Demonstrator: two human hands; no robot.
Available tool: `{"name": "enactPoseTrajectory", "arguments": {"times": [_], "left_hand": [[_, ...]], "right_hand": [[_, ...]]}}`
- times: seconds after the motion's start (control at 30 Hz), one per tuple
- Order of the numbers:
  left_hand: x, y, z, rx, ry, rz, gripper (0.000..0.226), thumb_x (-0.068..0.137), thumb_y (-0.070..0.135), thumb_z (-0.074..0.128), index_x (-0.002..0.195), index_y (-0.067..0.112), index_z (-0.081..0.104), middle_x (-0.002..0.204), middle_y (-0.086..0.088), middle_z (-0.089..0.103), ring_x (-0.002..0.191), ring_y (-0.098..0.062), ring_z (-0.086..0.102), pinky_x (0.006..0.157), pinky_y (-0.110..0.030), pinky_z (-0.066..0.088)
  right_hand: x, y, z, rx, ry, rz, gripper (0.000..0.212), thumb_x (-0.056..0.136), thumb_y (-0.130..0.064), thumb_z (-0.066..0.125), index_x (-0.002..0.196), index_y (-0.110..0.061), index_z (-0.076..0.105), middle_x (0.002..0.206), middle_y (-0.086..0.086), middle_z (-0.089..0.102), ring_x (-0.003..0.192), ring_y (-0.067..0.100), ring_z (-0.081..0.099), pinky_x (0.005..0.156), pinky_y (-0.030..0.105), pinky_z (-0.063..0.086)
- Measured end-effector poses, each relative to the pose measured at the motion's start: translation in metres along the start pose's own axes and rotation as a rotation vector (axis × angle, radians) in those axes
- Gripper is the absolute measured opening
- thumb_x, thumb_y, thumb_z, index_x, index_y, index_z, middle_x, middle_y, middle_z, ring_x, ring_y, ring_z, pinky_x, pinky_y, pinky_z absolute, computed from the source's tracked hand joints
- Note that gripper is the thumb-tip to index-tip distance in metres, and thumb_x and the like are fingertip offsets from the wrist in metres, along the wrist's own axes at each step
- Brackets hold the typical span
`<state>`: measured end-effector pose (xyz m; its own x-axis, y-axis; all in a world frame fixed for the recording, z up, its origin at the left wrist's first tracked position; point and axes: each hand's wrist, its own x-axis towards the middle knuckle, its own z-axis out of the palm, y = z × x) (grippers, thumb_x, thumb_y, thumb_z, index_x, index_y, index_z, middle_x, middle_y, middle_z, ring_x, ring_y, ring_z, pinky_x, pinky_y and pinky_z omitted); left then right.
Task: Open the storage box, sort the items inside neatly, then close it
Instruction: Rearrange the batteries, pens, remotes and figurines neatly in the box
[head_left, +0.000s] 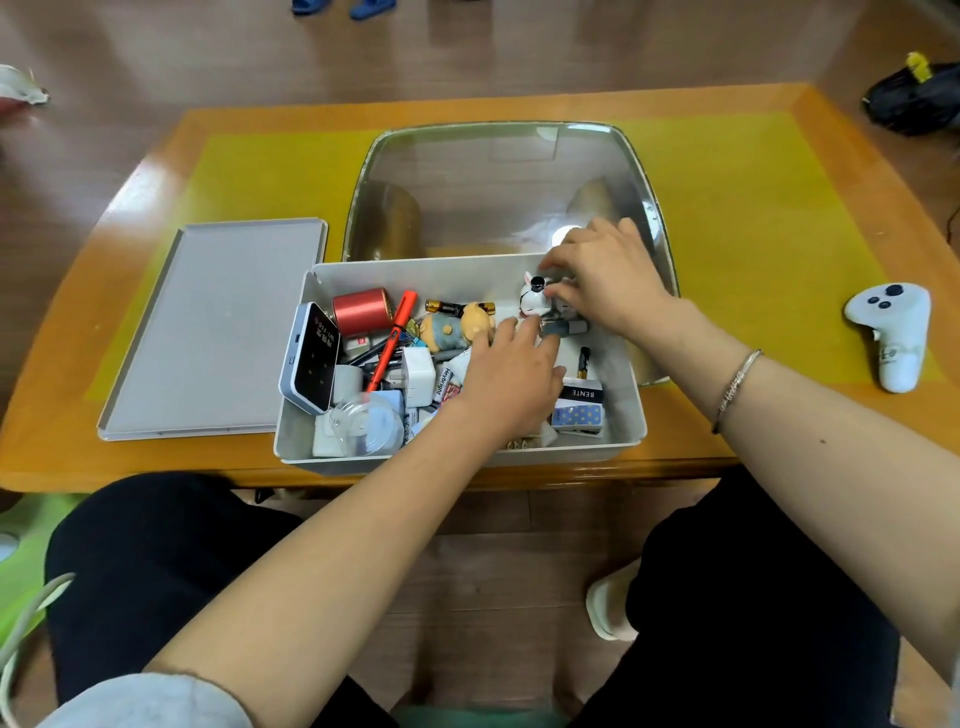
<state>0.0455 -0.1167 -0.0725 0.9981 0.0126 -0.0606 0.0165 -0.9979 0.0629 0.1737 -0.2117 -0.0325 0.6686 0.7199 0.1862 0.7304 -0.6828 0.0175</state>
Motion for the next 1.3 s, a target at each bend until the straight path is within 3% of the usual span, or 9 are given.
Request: {"name": "enactPoseTrajectory", "arguments": {"times": [0.13,0.3,0.47,0.77,1.1,1.3], "left_hand": [[0.001,-0.003,-0.003,-0.009,-0.088,-0.088,0.055,0.101,0.045,0.027,0.148,0.016,0.028,0.16,-0.009,0.013,0.145,-0.031,0.011,0.114,-0.052,0.015],[0.008,-0.007,-0.003,-0.007,-0.161,-0.118,0.056,0.101,0.048,0.023,0.151,0.023,0.022,0.16,-0.009,0.009,0.146,-0.032,0.006,0.114,-0.054,0.011],[0.013,-0.006,0.0,0.034,-0.201,-0.117,0.055,0.1,0.051,0.022,0.15,0.028,0.026,0.159,-0.012,0.012,0.146,-0.034,0.003,0.112,-0.058,0.007],[0.012,-0.004,-0.002,0.047,-0.242,-0.076,0.053,0.099,0.054,0.023,0.148,0.035,0.029,0.16,-0.013,0.007,0.146,-0.037,-0.002,0.113,-0.063,-0.002],[0.015,-0.005,0.0,0.041,-0.252,-0.089,0.057,0.099,0.056,0.021,0.151,0.032,0.022,0.161,-0.012,0.006,0.147,-0.035,-0.004,0.113,-0.062,-0.006],[0.004,-0.01,-0.002,-0.055,-0.183,-0.06,0.049,0.101,0.048,0.027,0.145,0.029,0.036,0.16,-0.01,0.011,0.147,-0.033,-0.001,0.115,-0.058,-0.003]], "right_hand": [[0.004,-0.008,0.006,-0.032,-0.039,-0.003,0.03,0.084,-0.037,0.066,0.111,-0.024,0.067,0.107,0.002,0.064,0.106,0.027,0.048,0.084,0.037,0.028],[0.006,-0.007,0.012,-0.057,-0.046,0.026,0.024,0.083,-0.035,0.066,0.102,-0.02,0.068,0.1,0.004,0.066,0.103,0.027,0.049,0.083,0.037,0.028],[0.005,-0.006,0.014,-0.062,-0.034,0.036,0.021,0.082,-0.034,0.066,0.096,-0.018,0.068,0.097,0.003,0.066,0.102,0.027,0.049,0.082,0.037,0.028],[0.001,-0.004,0.013,-0.029,-0.012,0.041,0.024,0.084,-0.033,0.066,0.103,-0.019,0.068,0.103,0.002,0.066,0.105,0.026,0.049,0.083,0.037,0.028],[-0.009,0.007,0.0,0.007,0.035,0.076,0.025,0.086,-0.031,0.064,0.108,-0.019,0.067,0.11,0.004,0.065,0.107,0.028,0.047,0.087,0.039,0.028],[-0.016,0.012,0.001,-0.032,-0.01,0.1,0.022,0.086,-0.024,0.064,0.107,-0.021,0.069,0.11,0.004,0.065,0.106,0.029,0.047,0.085,0.038,0.028]]}}
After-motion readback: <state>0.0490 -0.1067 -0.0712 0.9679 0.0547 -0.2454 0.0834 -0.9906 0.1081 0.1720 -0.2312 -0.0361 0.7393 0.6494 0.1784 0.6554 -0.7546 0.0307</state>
